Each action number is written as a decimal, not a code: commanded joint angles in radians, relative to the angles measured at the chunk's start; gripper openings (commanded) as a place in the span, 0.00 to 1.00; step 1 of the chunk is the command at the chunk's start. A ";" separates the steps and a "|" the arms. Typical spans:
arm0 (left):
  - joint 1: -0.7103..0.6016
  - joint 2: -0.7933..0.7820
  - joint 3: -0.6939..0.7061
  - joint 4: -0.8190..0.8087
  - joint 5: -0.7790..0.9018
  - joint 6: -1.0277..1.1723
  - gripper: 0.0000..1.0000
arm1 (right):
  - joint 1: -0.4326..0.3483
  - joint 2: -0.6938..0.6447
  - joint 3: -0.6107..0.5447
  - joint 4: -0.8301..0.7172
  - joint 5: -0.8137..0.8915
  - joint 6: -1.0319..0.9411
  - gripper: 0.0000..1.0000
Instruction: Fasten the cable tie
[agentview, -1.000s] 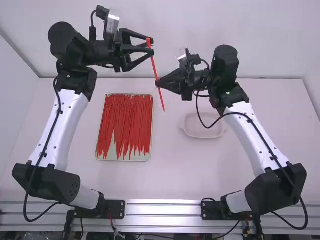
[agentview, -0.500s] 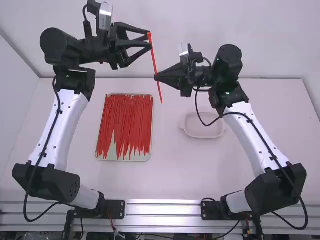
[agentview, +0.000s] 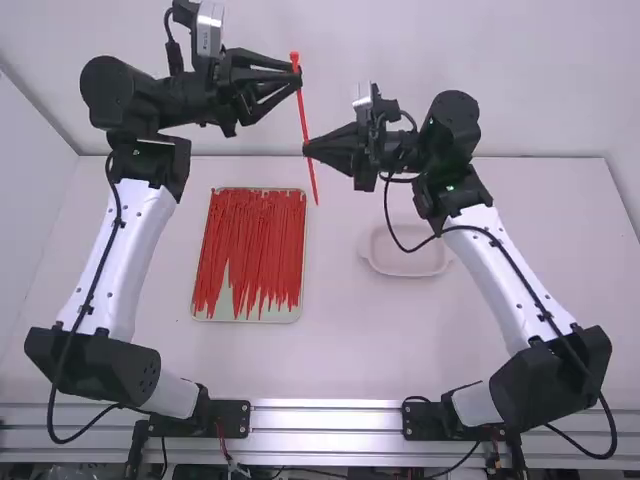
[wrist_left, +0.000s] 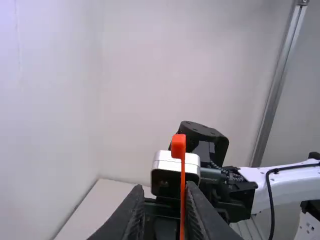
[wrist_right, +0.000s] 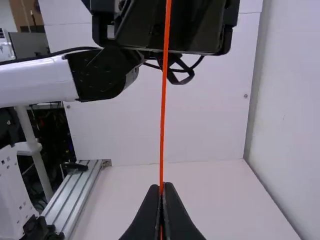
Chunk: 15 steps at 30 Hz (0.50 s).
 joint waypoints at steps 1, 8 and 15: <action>0.003 0.005 0.016 0.005 -0.011 -0.001 0.21 | 0.000 0.002 0.021 0.005 -0.002 0.003 0.00; 0.003 0.005 0.016 0.022 -0.034 -0.001 0.21 | 0.000 0.002 0.021 0.002 -0.002 0.003 0.00; 0.003 0.005 0.016 0.034 -0.037 0.000 0.18 | -0.002 0.002 0.021 -0.005 -0.003 0.003 0.00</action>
